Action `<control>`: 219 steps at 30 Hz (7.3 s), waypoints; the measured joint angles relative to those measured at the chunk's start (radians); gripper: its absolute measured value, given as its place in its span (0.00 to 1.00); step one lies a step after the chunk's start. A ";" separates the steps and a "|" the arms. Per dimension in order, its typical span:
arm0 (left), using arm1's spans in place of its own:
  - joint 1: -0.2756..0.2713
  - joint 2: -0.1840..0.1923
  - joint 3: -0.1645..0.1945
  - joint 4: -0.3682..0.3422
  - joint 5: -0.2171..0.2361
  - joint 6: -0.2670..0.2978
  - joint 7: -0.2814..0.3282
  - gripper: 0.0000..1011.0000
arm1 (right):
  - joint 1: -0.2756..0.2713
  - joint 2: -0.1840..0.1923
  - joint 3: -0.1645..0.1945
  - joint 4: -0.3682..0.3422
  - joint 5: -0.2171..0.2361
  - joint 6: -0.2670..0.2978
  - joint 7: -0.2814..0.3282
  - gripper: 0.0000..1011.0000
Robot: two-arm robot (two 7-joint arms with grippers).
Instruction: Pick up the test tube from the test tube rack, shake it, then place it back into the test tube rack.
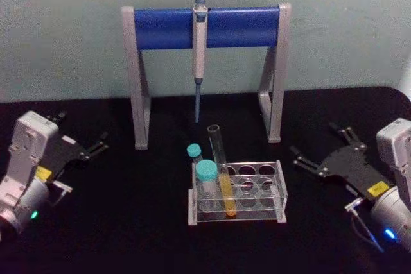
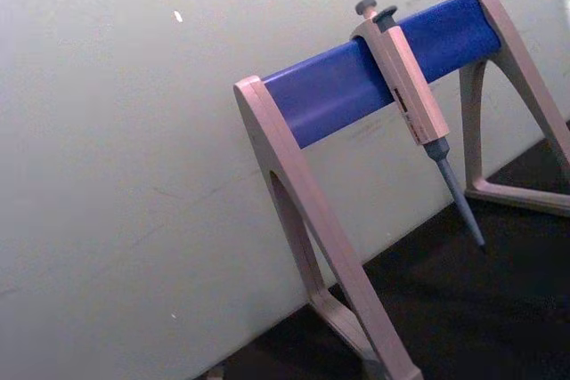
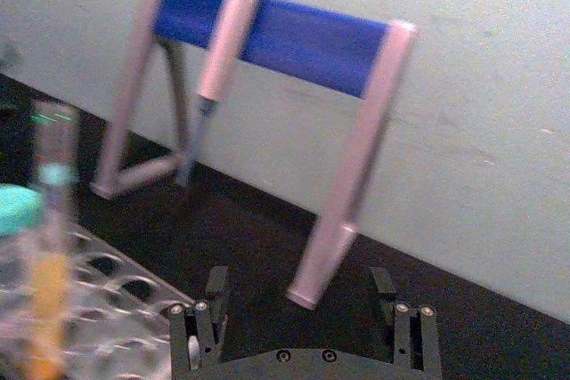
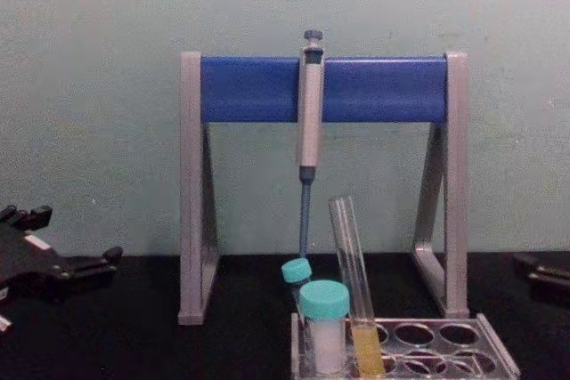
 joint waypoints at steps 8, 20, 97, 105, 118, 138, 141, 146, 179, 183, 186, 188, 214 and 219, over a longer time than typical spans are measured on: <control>0.000 0.000 0.000 0.000 0.000 0.000 0.000 0.99 | -0.020 0.004 0.000 -0.059 0.082 0.018 0.126 0.99; 0.000 0.000 0.000 0.000 0.000 0.000 0.000 0.99 | 0.055 -0.015 -0.043 -0.027 0.156 0.087 0.350 0.99; 0.000 0.000 0.000 0.000 0.000 0.000 0.000 0.99 | 0.326 -0.171 -0.159 0.253 0.136 0.127 0.548 0.67; 0.000 0.000 0.000 0.000 0.000 0.000 0.000 0.99 | 0.326 -0.171 -0.159 0.253 0.136 0.127 0.547 0.41; 0.000 0.000 0.000 0.000 0.000 0.000 0.000 0.99 | 0.326 -0.171 -0.159 0.253 0.136 0.127 0.547 0.23; 0.000 0.000 0.000 0.000 0.000 0.000 0.000 0.99 | 0.323 -0.170 -0.156 0.255 0.147 0.109 0.553 0.23; 0.000 0.000 0.000 0.000 0.000 0.000 0.000 0.99 | 0.316 -0.169 -0.150 0.255 0.161 0.093 0.561 0.23; 0.000 0.000 0.000 0.000 0.000 0.000 0.000 0.99 | 0.294 -0.160 -0.134 0.243 0.186 0.063 0.572 0.23; 0.000 0.000 0.000 0.000 0.000 0.000 0.000 0.99 | 0.240 -0.137 -0.039 0.123 0.263 -0.010 0.518 0.23; 0.000 0.000 0.000 0.000 0.000 0.000 0.000 0.99 | 0.239 -0.154 -0.022 0.123 0.249 -0.005 0.463 0.23; 0.000 0.000 0.000 0.000 0.000 0.000 0.000 0.99 | 0.236 -0.164 -0.012 0.124 0.235 -0.004 0.433 0.23; 0.000 0.000 0.000 0.000 0.000 0.000 0.000 0.99 | 0.232 -0.172 -0.003 0.125 0.222 -0.004 0.407 0.23; 0.000 0.000 0.000 0.000 0.000 0.000 0.000 0.99 | 0.151 -0.171 0.066 0.059 0.138 0.025 0.352 0.23; 0.000 0.000 0.000 0.000 0.000 0.000 0.000 0.99 | 0.118 -0.150 0.064 0.013 0.152 0.043 0.384 0.23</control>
